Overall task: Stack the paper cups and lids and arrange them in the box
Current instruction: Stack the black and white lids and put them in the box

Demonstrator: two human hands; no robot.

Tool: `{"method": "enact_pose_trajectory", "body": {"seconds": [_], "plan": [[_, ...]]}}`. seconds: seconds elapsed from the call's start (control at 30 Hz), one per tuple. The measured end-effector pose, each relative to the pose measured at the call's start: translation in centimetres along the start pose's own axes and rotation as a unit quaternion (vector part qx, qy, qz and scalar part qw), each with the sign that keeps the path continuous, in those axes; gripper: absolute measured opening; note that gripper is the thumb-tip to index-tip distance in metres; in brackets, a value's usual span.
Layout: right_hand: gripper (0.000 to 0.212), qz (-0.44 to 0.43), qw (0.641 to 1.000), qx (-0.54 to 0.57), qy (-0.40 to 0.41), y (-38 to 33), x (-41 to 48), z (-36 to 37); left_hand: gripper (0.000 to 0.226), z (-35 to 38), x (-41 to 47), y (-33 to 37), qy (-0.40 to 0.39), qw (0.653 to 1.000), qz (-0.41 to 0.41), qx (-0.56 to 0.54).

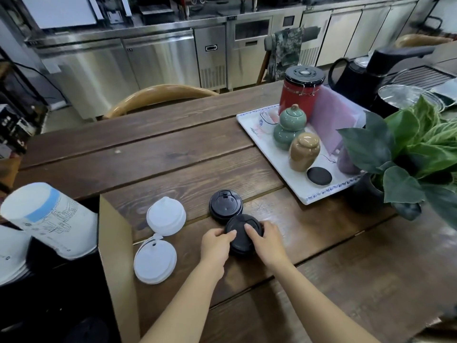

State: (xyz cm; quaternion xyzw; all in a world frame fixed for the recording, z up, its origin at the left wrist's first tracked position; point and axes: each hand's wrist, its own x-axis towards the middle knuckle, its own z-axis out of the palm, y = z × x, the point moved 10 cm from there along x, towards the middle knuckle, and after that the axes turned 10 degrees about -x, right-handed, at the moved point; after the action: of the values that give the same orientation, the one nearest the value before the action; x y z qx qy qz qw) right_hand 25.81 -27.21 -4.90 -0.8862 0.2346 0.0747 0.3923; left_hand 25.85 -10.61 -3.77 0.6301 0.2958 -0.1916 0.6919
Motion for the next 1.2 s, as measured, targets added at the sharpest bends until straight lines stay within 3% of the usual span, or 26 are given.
{"method": "enact_pose_trajectory", "body": {"seconds": [0.2, 0.3, 0.53, 0.63, 0.73, 0.87, 1.0, 1.2], "plan": [[0.068, 0.006, 0.999, 0.011, -0.053, 0.0, 1.0, 1.1, 0.043, 0.9, -0.3, -0.7, -0.016, 0.997, -0.063, -0.04], [0.063, 0.016, 0.999, 0.022, -0.045, 0.0, 0.9, 0.9, 0.032, 1.3, -0.5, -1.1, -0.026, 0.99, -0.111, -0.085], [0.054, -0.006, 0.991, 0.137, 0.005, -0.8, 0.5, -0.5, 0.032, 1.3, -0.8, -1.2, -0.049, 0.976, -0.154, -0.143], [0.042, -0.052, 0.98, 0.192, -0.005, -2.8, 0.9, -1.3, 0.026, 1.7, -1.0, -0.3, -0.074, 0.97, -0.143, -0.181], [0.051, -0.1, 0.969, 0.226, -0.022, -5.6, 1.9, -2.5, 0.028, 1.8, -0.6, 1.6, -0.105, 0.971, -0.103, -0.187], [0.045, -0.149, 0.966, 0.201, -0.07, -9.2, 4.4, -3.2, 0.047, 0.7, 0.9, 4.5, -0.092, 0.989, -0.035, -0.109], [0.038, -0.167, 0.962, 0.163, -0.141, -11.7, 6.4, -2.2, 0.047, -0.2, 2.3, 6.9, -0.063, 0.997, 0.017, -0.048], [0.033, -0.166, 0.965, 0.098, -0.179, -11.8, 8.2, 0.5, 0.045, -0.6, 3.9, 6.1, -0.021, 0.999, 0.0, -0.033]]}}
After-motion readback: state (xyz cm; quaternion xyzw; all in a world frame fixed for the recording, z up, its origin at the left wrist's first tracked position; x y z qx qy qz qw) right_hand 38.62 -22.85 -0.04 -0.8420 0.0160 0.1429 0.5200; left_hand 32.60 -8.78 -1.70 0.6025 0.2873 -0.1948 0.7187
